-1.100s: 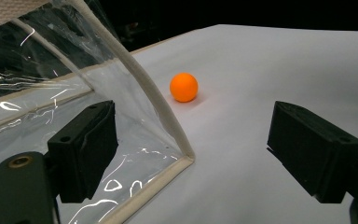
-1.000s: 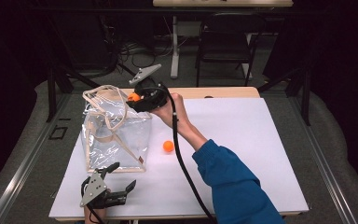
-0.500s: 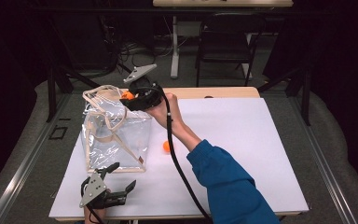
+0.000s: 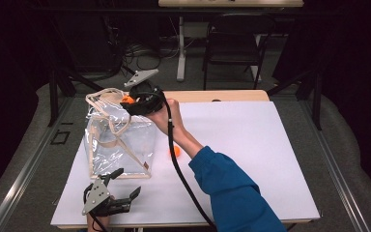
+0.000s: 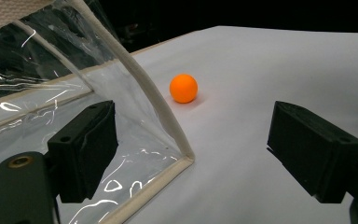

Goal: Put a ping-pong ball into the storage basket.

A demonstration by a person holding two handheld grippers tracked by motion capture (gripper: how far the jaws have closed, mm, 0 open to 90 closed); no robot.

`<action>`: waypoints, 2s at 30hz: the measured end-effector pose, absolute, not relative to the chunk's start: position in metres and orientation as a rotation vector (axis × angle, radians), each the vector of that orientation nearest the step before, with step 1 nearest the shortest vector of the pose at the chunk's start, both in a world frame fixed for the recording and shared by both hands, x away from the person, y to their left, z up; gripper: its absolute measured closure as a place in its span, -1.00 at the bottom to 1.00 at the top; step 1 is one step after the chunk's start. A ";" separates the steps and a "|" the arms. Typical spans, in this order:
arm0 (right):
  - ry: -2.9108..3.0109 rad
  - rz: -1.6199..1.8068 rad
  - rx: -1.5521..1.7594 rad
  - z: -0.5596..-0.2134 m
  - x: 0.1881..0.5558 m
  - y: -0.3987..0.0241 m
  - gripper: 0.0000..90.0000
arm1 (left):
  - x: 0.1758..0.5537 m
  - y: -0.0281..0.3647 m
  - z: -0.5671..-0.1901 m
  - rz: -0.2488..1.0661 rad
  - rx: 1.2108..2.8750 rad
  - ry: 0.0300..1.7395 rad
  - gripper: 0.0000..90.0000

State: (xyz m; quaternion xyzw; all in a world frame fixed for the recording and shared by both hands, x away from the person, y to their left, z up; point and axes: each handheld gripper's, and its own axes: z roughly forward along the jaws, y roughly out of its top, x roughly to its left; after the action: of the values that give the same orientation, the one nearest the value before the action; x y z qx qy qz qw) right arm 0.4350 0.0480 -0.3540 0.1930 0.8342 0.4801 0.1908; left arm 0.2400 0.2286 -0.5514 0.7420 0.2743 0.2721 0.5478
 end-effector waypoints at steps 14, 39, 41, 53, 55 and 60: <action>2.334 1.371 0.528 -0.357 0.432 0.061 0.13 | 0.240 0.229 -0.551 0.644 1.756 0.650 -0.65; 2.474 1.267 0.485 -0.365 0.431 0.082 0.13 | 0.240 0.229 -0.552 0.638 1.750 0.651 -0.65; 2.491 1.244 0.473 -0.366 0.430 0.085 0.13 | 0.241 0.230 -0.552 0.640 1.750 0.650 -0.65; 2.509 1.203 0.471 -0.370 0.429 0.091 0.12 | 0.241 0.230 -0.552 0.637 1.747 0.648 -0.65; 2.511 1.202 0.465 -0.370 0.429 0.091 0.12 | 0.241 0.230 -0.552 0.637 1.748 0.646 -0.65; 2.510 1.195 0.472 -0.370 0.429 0.091 0.11 | 0.241 0.230 -0.552 0.637 1.747 0.647 -0.65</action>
State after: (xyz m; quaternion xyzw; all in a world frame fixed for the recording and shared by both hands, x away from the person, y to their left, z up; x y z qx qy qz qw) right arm 0.4293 0.0908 -0.3697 0.1652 0.8787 0.4183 0.1600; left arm 0.2406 0.2297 -0.5519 0.7391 0.2738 0.2696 0.5533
